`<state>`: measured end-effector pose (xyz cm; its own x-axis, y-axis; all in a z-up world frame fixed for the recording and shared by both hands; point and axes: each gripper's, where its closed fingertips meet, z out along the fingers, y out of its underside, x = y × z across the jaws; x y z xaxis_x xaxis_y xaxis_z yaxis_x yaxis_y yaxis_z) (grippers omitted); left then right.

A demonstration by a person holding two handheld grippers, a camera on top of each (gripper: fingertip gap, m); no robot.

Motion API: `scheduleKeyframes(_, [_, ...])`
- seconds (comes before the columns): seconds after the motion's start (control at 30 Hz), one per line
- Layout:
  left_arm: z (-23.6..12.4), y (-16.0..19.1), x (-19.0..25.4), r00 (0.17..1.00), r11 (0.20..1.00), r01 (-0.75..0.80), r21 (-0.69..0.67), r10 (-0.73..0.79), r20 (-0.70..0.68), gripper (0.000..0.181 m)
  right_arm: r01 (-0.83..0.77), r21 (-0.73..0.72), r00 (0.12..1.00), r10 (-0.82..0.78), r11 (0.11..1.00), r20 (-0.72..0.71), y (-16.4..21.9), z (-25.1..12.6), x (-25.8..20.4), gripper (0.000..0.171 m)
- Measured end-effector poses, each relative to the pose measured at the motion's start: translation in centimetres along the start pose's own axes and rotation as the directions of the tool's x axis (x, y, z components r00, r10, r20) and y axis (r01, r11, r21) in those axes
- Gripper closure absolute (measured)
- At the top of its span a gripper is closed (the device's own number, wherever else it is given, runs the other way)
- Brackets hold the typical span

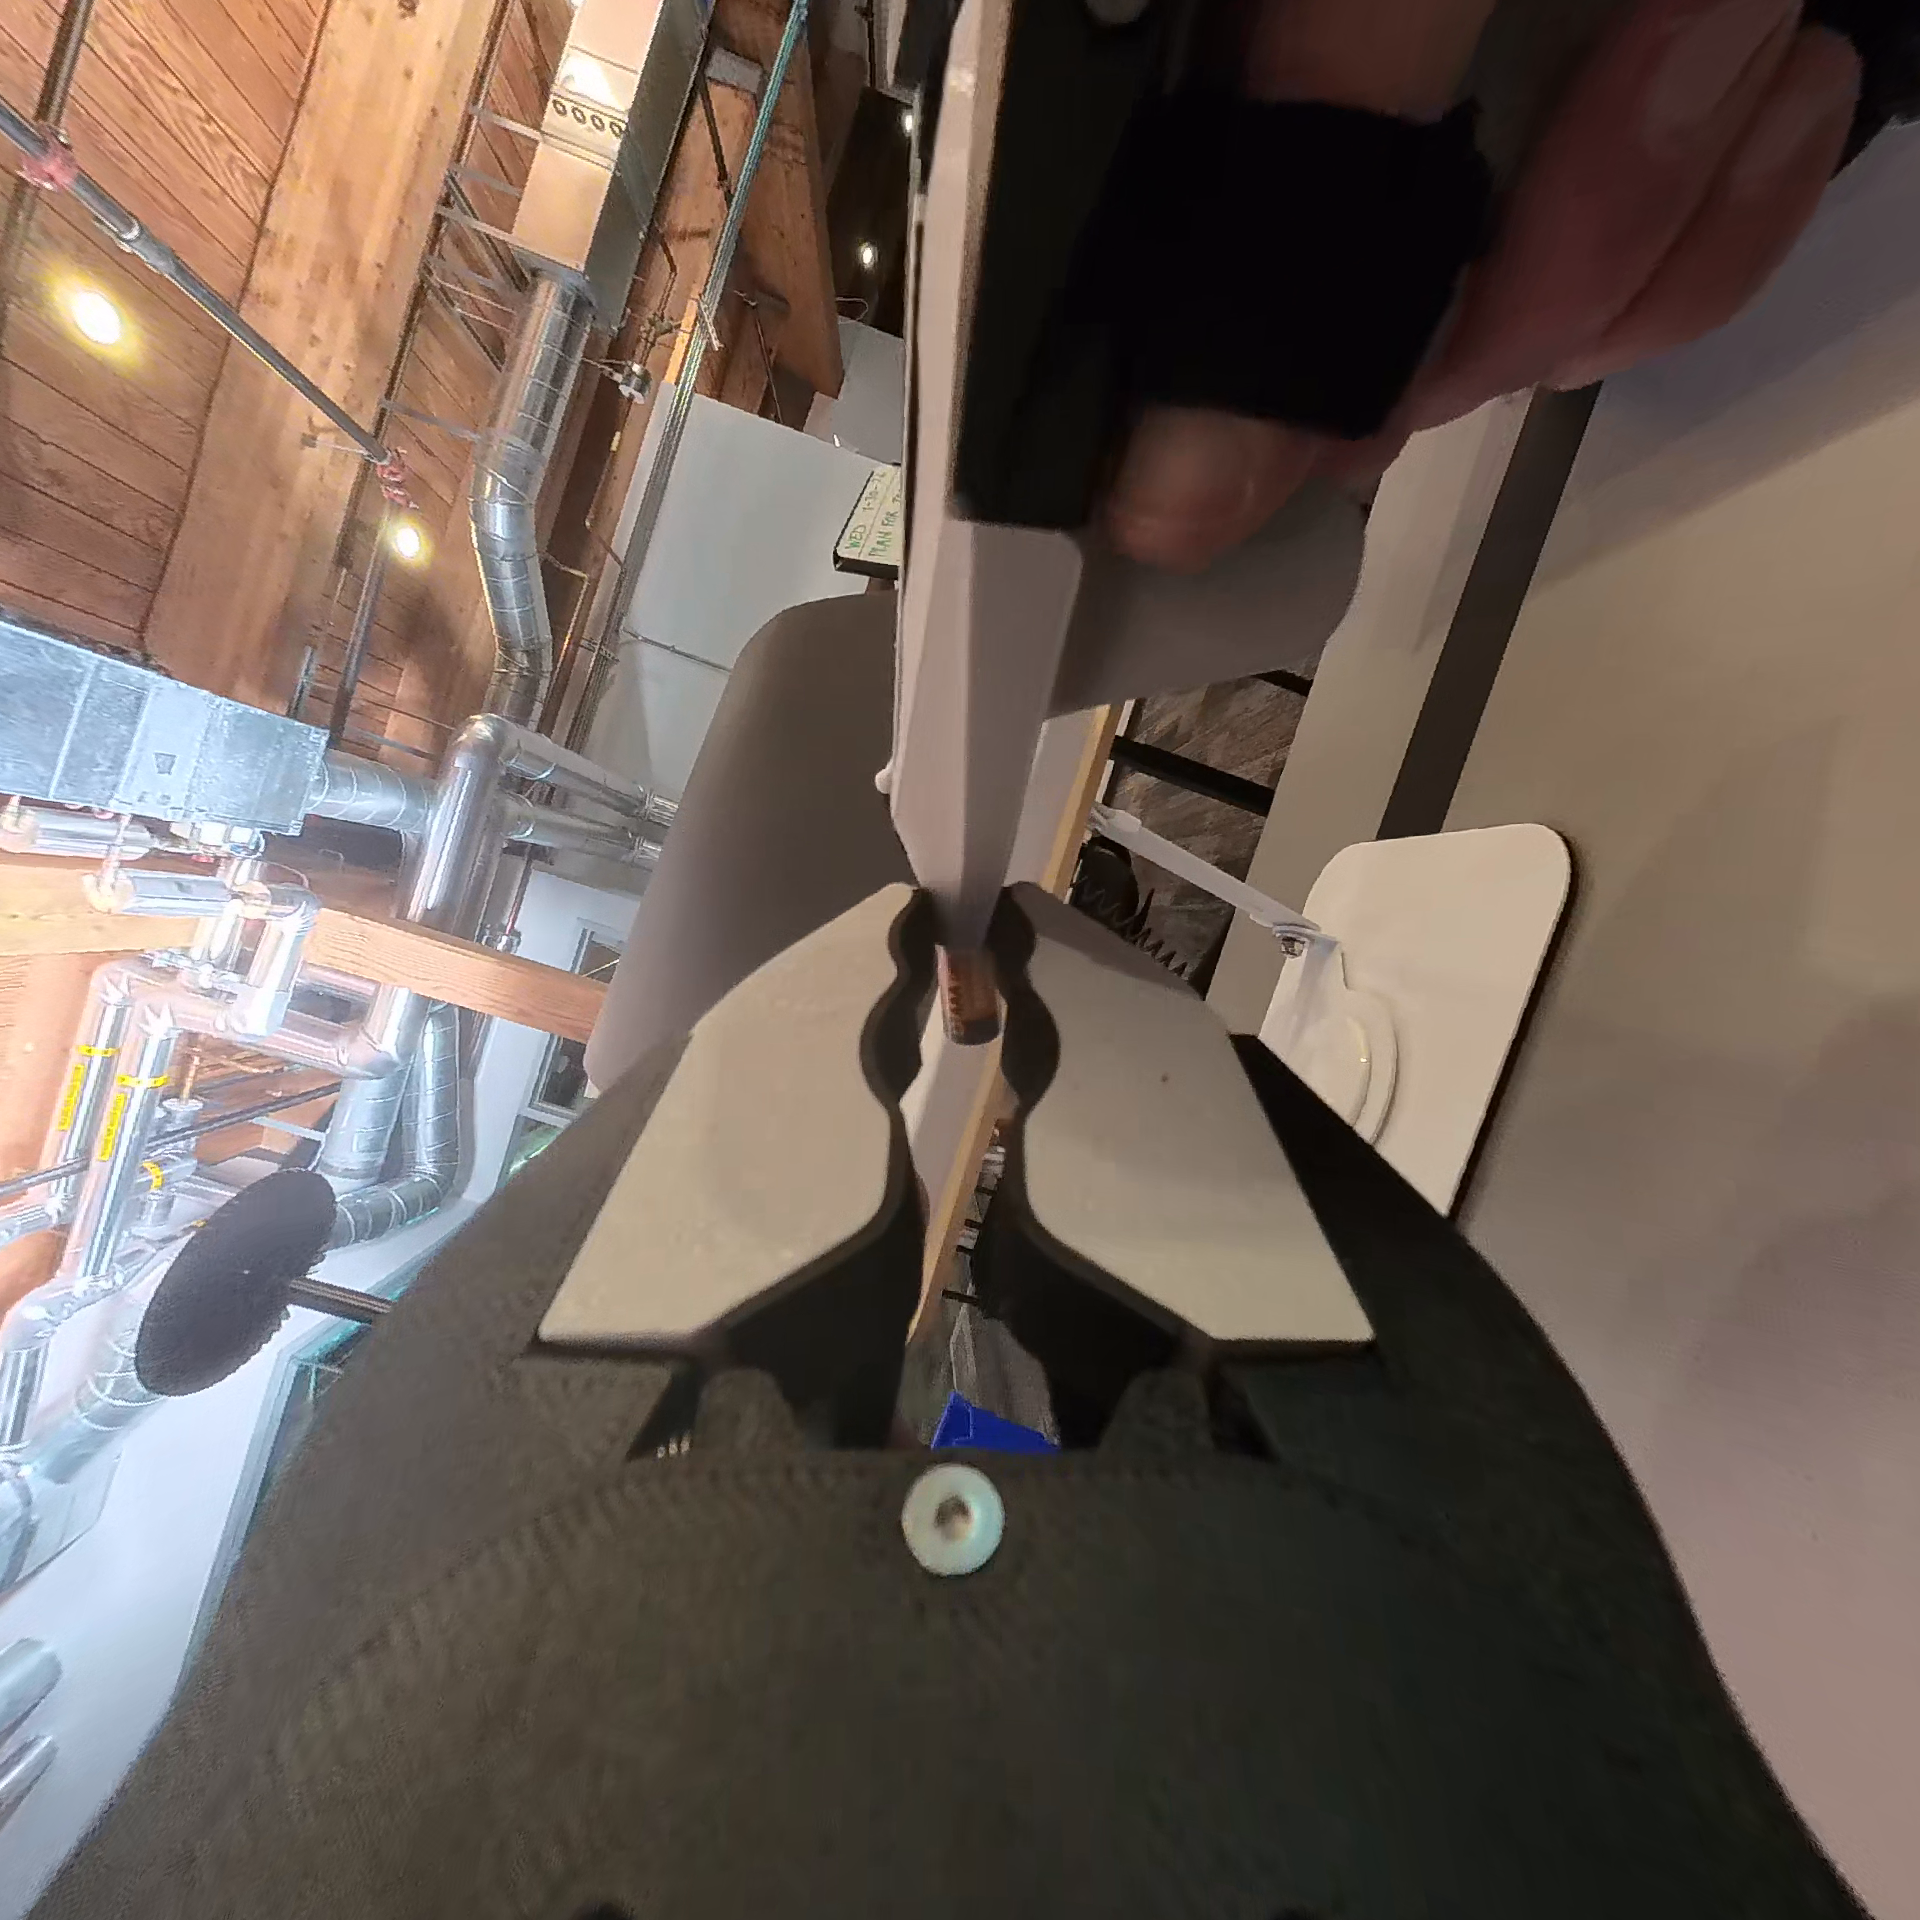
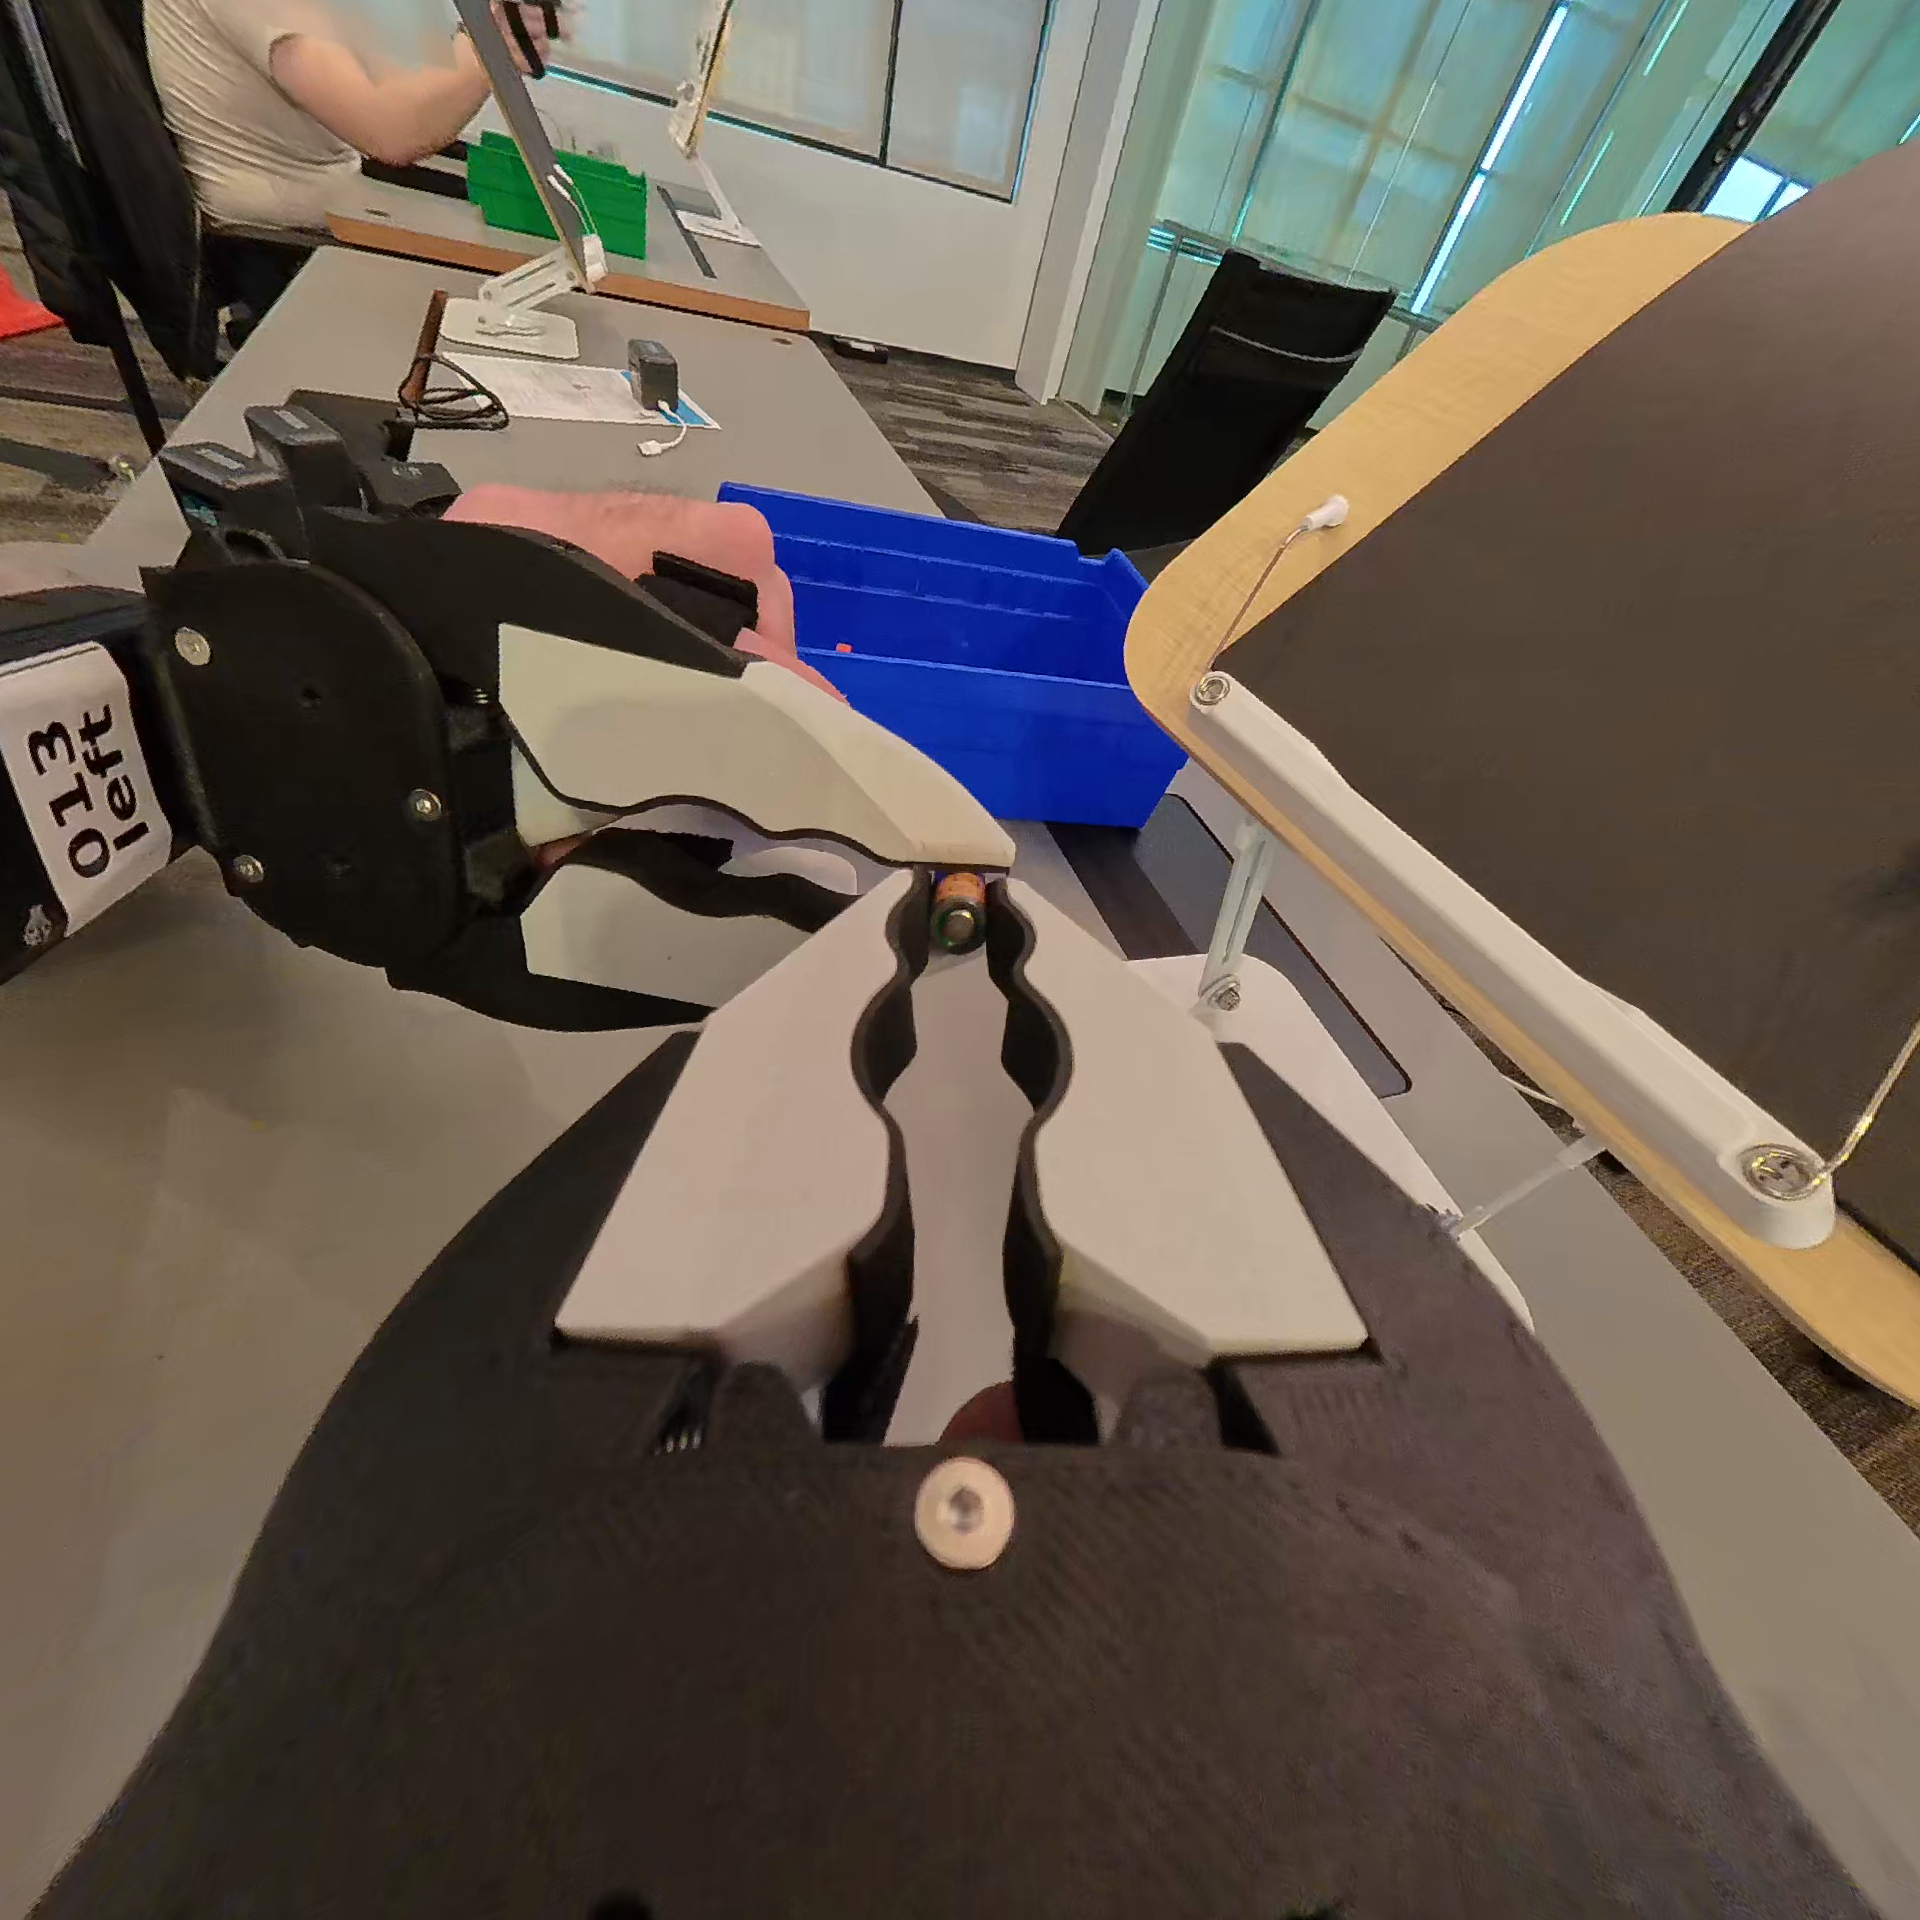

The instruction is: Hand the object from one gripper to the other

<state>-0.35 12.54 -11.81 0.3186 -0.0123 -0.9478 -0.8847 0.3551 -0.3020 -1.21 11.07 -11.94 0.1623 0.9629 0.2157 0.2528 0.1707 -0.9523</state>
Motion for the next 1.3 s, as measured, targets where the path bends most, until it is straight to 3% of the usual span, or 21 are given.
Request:
scheduleKeyframes(0.6, [-0.3, -0.5, -1.0, 0.999, 1.0, 0.003, 0.014, -0.004, 0.041, 0.171, 0.005, 0.036, 1.0, -0.005, 0.999, 0.005, -0.9, -0.4, -0.1, 0.164])
scheduleKeyframes(0.87, [-0.7, -0.6, -2.0, 0.997, 0.999, 0.038, 0.03, -0.04, 0.06, 0.159, 0.018, 0.053, 0.999, -0.016, 0.998, -0.041, -1.6, -1.5, 1.4, 0.164])
scheduleKeyframes(1.03, [-0.8, 0.3, -3.2, 0.994, 0.996, 0.083, 0.022, -0.084, 0.074, 0.16, 0.062, 0.012, 0.974, -0.058, 0.998, -0.221, -2.4, -7.3, 8.1, 0.164])
scheduleKeyframes(1.1, [-0.8, 0.6, -3.5, 0.992, 0.995, 0.098, 0.014, -0.099, 0.078, 0.161, 0.104, -0.138, 0.937, -0.144, 0.985, -0.319, -0.8, -11.1, 11.6, 0.164])
scheduleKeyframes(1.2, [-0.6, 1.3, -3.6, 0.991, 0.993, 0.116, -0.005, -0.115, 0.07, 0.162, 0.048, -0.356, 0.896, -0.198, 0.933, -0.398, 3.0, -17.2, 15.5, 0.164])
scheduleKeyframes(1.3, [-0.4, 1.7, -3.1, 0.991, 0.992, 0.128, -0.019, -0.127, 0.049, 0.163, -0.054, -0.599, 0.87, -0.256, 0.799, -0.42, 8.7, -22.8, 17.6, 0.164])
